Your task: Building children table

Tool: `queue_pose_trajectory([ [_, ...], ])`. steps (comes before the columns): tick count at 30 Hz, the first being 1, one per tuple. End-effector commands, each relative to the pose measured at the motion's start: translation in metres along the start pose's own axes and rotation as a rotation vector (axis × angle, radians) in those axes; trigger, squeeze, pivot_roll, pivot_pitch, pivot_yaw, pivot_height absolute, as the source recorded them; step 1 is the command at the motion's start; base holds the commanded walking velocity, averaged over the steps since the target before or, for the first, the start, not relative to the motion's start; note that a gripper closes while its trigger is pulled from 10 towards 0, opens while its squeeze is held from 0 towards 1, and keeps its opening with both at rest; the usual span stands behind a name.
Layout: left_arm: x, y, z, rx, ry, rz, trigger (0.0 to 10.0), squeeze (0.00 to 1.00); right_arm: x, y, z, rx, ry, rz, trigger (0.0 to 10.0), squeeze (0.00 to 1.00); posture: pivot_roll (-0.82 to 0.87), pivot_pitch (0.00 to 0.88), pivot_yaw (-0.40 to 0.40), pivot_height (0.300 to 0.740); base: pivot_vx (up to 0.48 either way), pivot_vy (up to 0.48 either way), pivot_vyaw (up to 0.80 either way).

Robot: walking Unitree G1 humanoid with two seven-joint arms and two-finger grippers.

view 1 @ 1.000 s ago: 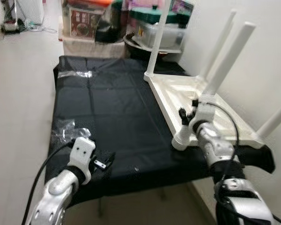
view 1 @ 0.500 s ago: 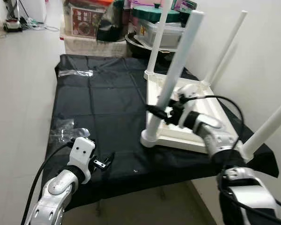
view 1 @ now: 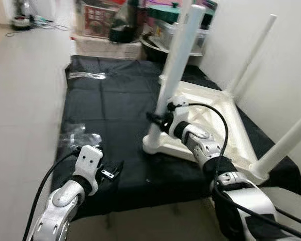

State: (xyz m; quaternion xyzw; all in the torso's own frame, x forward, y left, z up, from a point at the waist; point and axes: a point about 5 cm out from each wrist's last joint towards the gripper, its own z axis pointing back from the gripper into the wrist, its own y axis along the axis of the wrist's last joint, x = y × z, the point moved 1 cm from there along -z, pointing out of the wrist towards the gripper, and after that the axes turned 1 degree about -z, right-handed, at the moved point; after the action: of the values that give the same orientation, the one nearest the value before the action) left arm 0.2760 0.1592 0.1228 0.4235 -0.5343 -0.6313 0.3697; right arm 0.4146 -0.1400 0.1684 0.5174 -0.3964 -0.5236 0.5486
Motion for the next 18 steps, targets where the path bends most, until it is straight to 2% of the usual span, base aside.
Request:
queue_pose_trajectory([
  [1,0.003,-0.002,-0.001,-0.012,-0.010,-0.003,10.0,0.00,0.043,-0.022,0.010,-0.109,-0.247,0.016,0.0,0.00,0.16,0.000,-0.202,0.740,0.000,0.000,0.00],
  [2,0.004,-0.003,-0.001,-0.013,-0.012,-0.001,10.0,0.00,0.065,-0.031,0.019,-0.134,-0.419,0.000,0.0,0.00,0.15,0.000,-0.198,0.740,0.000,0.000,0.00],
  [3,0.004,-0.003,-0.001,-0.013,-0.012,-0.001,10.0,0.00,0.065,-0.031,0.019,-0.134,-0.419,0.000,0.0,0.00,0.15,0.000,-0.198,0.740,0.000,0.000,0.00],
  [4,0.005,-0.003,-0.001,-0.014,-0.017,0.002,10.0,0.00,0.081,-0.040,0.030,-0.154,-0.551,-0.019,0.0,0.00,0.15,0.000,-0.195,0.740,0.000,0.000,0.00],
  [6,0.005,-0.003,-0.001,-0.014,-0.017,0.002,10.0,0.00,0.081,-0.040,0.030,-0.154,-0.551,-0.019,0.0,0.00,0.15,0.000,-0.195,0.740,0.000,0.000,0.00],
  [7,0.007,-0.003,-0.002,-0.014,-0.023,0.005,10.0,0.00,0.093,-0.048,0.040,-0.160,-0.658,-0.018,0.0,0.00,0.13,0.000,-0.180,0.740,0.000,0.000,0.00],
  [8,0.007,-0.003,-0.002,-0.014,-0.023,0.005,10.0,0.00,0.093,-0.048,0.040,-0.160,-0.658,-0.018,0.0,0.00,0.13,0.000,-0.180,0.740,0.000,0.000,0.00],
  [9,0.008,-0.003,-0.003,-0.015,-0.029,0.005,10.0,0.00,0.104,-0.057,0.052,-0.173,-0.763,-0.014,0.0,0.00,0.13,0.000,-0.178,0.740,0.000,0.000,0.00],
  [11,0.008,-0.003,-0.003,-0.015,-0.029,0.005,10.0,0.00,0.104,-0.057,0.052,-0.173,-0.763,-0.014,0.0,0.00,0.13,0.000,-0.178,0.740,0.000,0.000,0.00],
  [12,0.008,-0.003,-0.003,-0.016,-0.032,0.004,10.0,0.00,0.116,-0.066,0.065,-0.194,-0.873,0.005,0.0,0.00,0.12,0.000,-0.174,0.740,0.000,0.000,0.00],
  [13,0.008,-0.003,-0.003,-0.016,-0.032,0.004,10.0,0.00,0.116,-0.066,0.065,-0.194,-0.873,0.005,0.0,0.00,0.12,0.000,-0.174,0.740,0.000,0.000,0.00],
  [14,0.007,-0.003,-0.004,-0.017,-0.033,0.001,10.0,0.00,0.127,-0.074,0.075,-0.223,-0.968,0.024,0.0,0.00,0.13,0.000,-0.175,0.740,0.000,0.000,0.00],
  [15,0.007,-0.003,-0.004,-0.017,-0.033,0.001,10.0,0.00,0.127,-0.074,0.075,-0.223,-0.968,0.024,0.0,0.00,0.13,0.000,-0.175,0.740,0.000,0.000,0.00],
  [16,0.007,-0.003,-0.004,-0.016,-0.033,0.000,10.0,0.00,0.131,-0.079,0.078,-0.266,-1.012,0.027,3.4,0.00,0.13,0.000,-0.177,0.740,0.000,0.000,0.00],
  [17,0.007,-0.003,-0.004,-0.016,-0.031,-0.002,10.0,0.00,0.127,-0.080,0.074,-0.291,-0.986,0.012,10.0,0.00,0.13,0.000,-0.178,0.740,0.000,0.000,0.00],
  [18,0.007,-0.003,-0.004,-0.016,-0.031,-0.002,10.0,0.00,0.127,-0.080,0.074,-0.291,-0.986,0.012,10.0,0.00,0.13,0.000,-0.178,0.740,0.000,0.000,0.00],
])
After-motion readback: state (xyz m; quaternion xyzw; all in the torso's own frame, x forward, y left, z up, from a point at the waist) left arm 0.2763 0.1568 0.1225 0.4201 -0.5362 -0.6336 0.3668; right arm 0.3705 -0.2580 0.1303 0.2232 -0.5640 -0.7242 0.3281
